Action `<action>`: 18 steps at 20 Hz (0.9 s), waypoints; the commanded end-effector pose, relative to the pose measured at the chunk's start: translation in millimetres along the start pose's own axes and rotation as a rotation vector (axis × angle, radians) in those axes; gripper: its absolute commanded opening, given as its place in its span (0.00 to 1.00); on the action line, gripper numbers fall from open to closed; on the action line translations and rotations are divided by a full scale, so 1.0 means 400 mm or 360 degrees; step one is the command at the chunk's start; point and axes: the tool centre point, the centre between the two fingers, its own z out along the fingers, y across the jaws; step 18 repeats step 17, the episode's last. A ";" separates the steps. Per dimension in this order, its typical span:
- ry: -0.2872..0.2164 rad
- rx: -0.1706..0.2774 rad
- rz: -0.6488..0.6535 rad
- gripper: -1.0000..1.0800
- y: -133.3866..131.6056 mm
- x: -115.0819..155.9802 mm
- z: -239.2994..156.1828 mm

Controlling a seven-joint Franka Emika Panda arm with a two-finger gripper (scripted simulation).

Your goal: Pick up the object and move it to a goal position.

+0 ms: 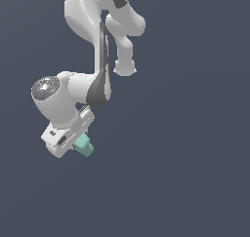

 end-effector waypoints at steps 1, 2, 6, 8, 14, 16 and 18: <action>0.0001 0.0000 -0.0003 0.00 0.030 -0.025 -0.006; 0.0001 0.0000 -0.0003 0.00 0.039 -0.034 -0.008; 0.0001 0.0000 -0.0003 0.00 0.069 -0.058 -0.012; 0.0001 0.0000 -0.0003 0.00 0.079 -0.067 -0.014; 0.0001 0.0000 -0.0003 0.00 0.092 -0.076 -0.016; 0.0001 0.0000 -0.0003 0.00 0.092 -0.075 -0.016; 0.0001 0.0000 -0.0003 0.00 0.091 -0.074 -0.016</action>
